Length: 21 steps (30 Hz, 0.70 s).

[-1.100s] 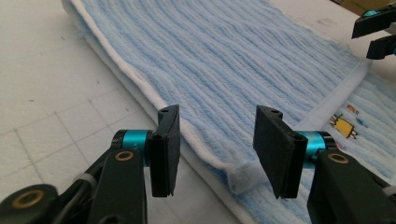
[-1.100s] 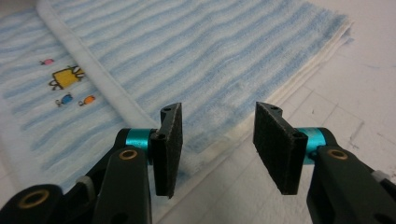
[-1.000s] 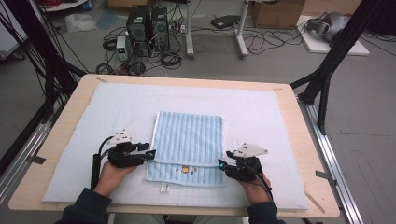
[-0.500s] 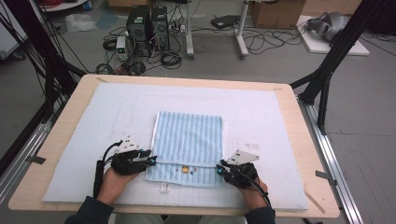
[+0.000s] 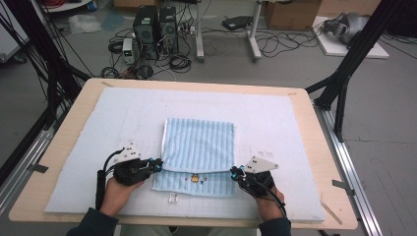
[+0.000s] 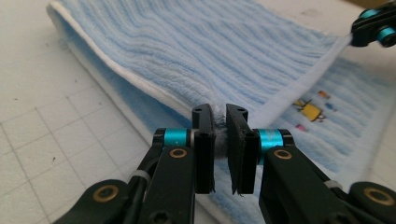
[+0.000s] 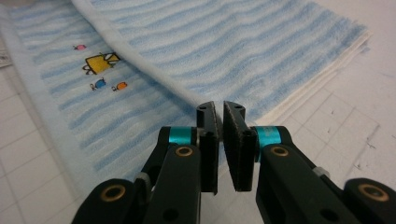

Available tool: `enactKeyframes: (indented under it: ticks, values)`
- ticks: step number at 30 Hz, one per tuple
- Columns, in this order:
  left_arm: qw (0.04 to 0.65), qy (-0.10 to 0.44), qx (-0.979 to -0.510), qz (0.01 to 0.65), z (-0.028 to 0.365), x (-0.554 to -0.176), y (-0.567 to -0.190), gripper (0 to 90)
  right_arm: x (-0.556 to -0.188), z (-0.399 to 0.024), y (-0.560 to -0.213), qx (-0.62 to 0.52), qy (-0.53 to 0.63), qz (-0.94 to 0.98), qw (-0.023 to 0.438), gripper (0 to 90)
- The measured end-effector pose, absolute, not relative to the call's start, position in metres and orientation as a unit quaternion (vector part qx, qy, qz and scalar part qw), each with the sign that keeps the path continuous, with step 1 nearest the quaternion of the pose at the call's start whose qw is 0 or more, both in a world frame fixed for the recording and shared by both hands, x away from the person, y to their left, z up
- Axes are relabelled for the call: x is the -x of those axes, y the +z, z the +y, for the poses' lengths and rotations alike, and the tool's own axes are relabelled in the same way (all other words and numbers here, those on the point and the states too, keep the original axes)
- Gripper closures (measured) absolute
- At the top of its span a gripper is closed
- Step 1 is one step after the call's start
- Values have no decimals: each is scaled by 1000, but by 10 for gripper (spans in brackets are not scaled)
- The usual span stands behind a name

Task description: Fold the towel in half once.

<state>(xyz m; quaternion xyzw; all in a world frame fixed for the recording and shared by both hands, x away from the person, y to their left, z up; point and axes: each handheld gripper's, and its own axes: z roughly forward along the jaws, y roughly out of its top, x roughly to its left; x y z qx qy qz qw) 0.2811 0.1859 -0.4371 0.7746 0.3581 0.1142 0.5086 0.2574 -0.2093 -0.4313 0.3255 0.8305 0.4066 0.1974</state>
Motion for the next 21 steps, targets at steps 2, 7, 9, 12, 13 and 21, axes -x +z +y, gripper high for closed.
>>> enactKeyframes:
  ticks: [2, 7, 9, 12, 13, 21]
  values:
    - [516, 110, -771, 357, 190, -277, -434, 814, -254, -211, -429, -322, 412, 829, 198, 844]
    - [525, 99, -770, 350, 194, -261, -430, 813, -243, -214, -421, -312, 421, 829, 195, 845]
    - [527, 93, -770, 349, 194, -255, -430, 813, -237, -214, -419, -309, 421, 831, 193, 845]
    - [523, 92, -775, 342, 195, -248, -430, 813, -229, -215, -418, -307, 420, 833, 189, 845]
    - [522, 91, -776, 341, 194, -246, -430, 813, -226, -215, -418, -306, 419, 834, 189, 845]
    - [497, 77, -795, 338, 192, -236, -439, 812, -216, -216, -422, -304, 403, 846, 171, 844]
